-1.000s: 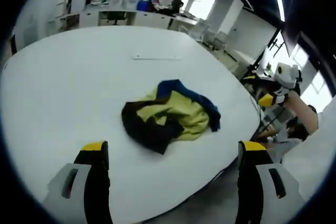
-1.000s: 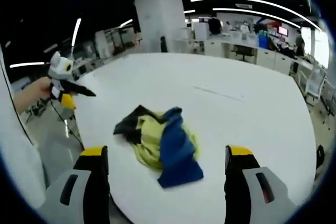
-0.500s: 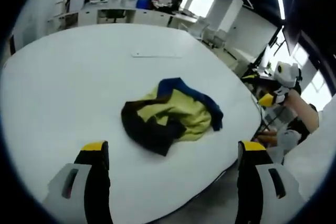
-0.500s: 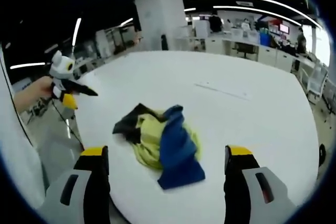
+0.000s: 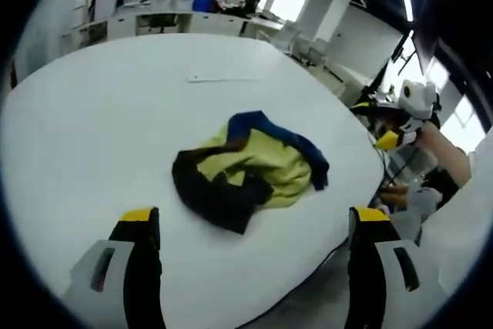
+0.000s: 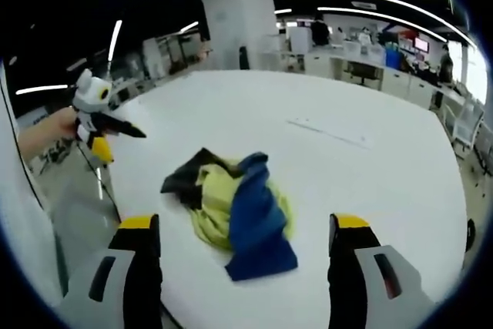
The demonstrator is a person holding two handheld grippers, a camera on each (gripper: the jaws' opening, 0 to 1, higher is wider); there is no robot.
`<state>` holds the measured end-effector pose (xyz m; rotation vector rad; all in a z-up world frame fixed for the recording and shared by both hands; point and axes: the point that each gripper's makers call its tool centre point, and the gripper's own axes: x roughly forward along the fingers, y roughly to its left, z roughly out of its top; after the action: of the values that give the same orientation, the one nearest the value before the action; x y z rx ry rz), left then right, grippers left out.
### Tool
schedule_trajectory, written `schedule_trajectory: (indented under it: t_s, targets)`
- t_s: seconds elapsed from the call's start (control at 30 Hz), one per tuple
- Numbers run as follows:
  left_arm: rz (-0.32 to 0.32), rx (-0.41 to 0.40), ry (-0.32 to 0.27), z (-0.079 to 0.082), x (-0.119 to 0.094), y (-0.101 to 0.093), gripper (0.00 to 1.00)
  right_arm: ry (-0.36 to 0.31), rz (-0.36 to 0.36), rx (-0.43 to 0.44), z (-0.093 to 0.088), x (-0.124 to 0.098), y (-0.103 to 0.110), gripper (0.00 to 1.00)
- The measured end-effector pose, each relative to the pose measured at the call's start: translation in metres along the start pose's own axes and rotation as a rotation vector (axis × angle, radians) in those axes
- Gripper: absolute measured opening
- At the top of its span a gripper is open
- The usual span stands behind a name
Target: Fold the garment on the visible template until the final outline fits inside the template.
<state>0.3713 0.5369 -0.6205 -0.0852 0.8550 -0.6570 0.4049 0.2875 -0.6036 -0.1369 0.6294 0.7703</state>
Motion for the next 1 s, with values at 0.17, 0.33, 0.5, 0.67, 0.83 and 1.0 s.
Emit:
schedule_trajectory:
  t_s: [0.17,0.33,0.5,0.67,0.83,1.0]
  targets:
    - [-0.001,-0.001,0.011,-0.003,0.004,0.002,0.98,-0.003,0.01,-0.011,0.004,0.005,0.0,0.89]
    - [0.0,-0.007,0.013,-0.004,0.005,0.005,0.98,0.001,0.019,-0.028,0.006,0.011,0.001,0.89]
    - [0.006,-0.012,0.015,-0.004,0.006,0.009,0.98,-0.01,0.032,-0.046,0.009,0.016,0.002,0.88]
    - [0.01,-0.008,0.009,-0.002,0.007,0.011,0.97,-0.013,0.043,-0.055,0.011,0.021,0.004,0.87]
    - [0.017,-0.012,0.002,-0.001,0.01,0.015,0.95,-0.003,0.056,-0.07,0.011,0.026,0.005,0.85]
    - [0.018,-0.016,0.007,-0.004,0.015,0.019,0.94,-0.007,0.069,-0.072,0.013,0.032,0.007,0.85]
